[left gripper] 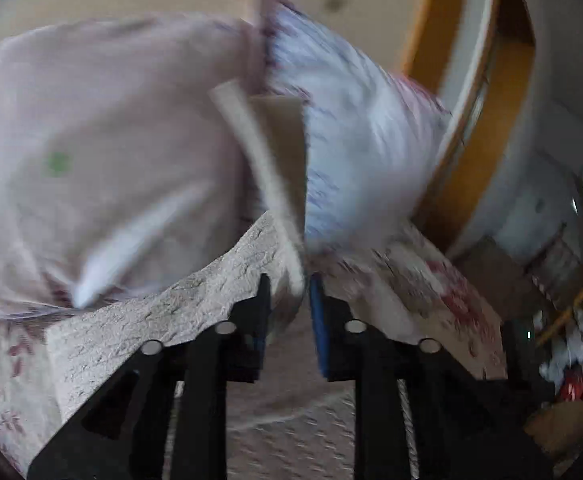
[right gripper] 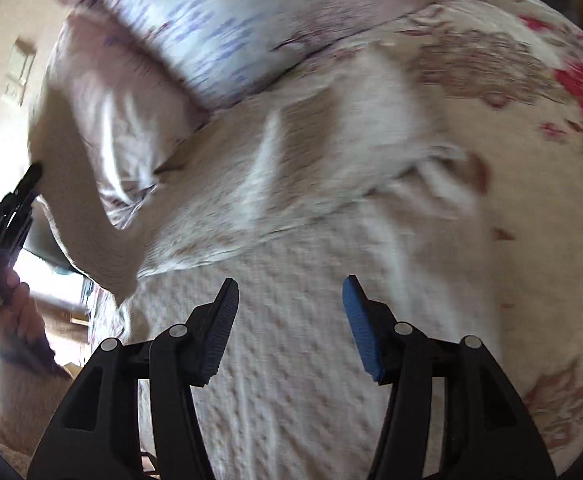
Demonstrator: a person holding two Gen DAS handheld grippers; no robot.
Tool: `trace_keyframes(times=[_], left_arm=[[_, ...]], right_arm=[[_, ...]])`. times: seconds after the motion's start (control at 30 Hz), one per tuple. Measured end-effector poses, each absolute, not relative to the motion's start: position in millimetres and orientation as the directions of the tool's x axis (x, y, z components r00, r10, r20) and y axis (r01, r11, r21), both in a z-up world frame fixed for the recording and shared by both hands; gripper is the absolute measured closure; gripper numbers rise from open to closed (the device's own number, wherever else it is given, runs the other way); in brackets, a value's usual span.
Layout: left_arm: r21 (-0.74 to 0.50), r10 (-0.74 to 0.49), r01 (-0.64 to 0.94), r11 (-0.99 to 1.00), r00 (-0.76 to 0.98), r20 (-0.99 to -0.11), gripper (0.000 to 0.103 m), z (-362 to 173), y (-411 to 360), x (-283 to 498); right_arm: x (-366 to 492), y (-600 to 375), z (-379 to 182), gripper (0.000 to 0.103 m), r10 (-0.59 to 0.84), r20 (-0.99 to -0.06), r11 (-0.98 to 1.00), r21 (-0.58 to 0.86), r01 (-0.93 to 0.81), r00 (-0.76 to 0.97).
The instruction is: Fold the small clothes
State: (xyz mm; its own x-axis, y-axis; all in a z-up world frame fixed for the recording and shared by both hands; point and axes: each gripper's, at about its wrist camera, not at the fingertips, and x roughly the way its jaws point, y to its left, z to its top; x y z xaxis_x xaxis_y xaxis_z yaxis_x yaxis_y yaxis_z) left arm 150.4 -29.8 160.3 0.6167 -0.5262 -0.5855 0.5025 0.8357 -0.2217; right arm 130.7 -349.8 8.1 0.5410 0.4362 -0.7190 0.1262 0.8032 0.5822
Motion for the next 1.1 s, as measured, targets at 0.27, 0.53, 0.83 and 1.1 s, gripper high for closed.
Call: trace_keyframes(times=[0.27,0.53,0.83,1.1], left_arm=[[-0.158,-0.337,0.349,0.924,0.545,-0.768,0.05,93.4,-12.4,120.6],[-0.251,-0.18,-0.061,0.966,0.536,-0.825,0.044,60.4,155.5,36.9],[-0.342,-0.278,-0.07,0.937,0.442,-0.852,0.06,20.9,155.2,-39.0],[-0.549,-0.509,0.011,0.836,0.389,-0.767,0.093,20.4,123.5,-28.3]], right_arm=[[75.5,-420.1,7.3,0.047,0.366,-0.735,0.795,0.566,0.219,0.571],[26.7,-434.4,-30.0,0.048,0.582,-0.683,0.664,0.712,0.228,0.441],[2.2,-415.5,-55.6,0.083,0.761,-0.584,0.545,0.812,0.21,0.284],[37.2,-405.7,-9.4,0.094,0.807,-0.433,0.455,0.889,0.044,0.401]])
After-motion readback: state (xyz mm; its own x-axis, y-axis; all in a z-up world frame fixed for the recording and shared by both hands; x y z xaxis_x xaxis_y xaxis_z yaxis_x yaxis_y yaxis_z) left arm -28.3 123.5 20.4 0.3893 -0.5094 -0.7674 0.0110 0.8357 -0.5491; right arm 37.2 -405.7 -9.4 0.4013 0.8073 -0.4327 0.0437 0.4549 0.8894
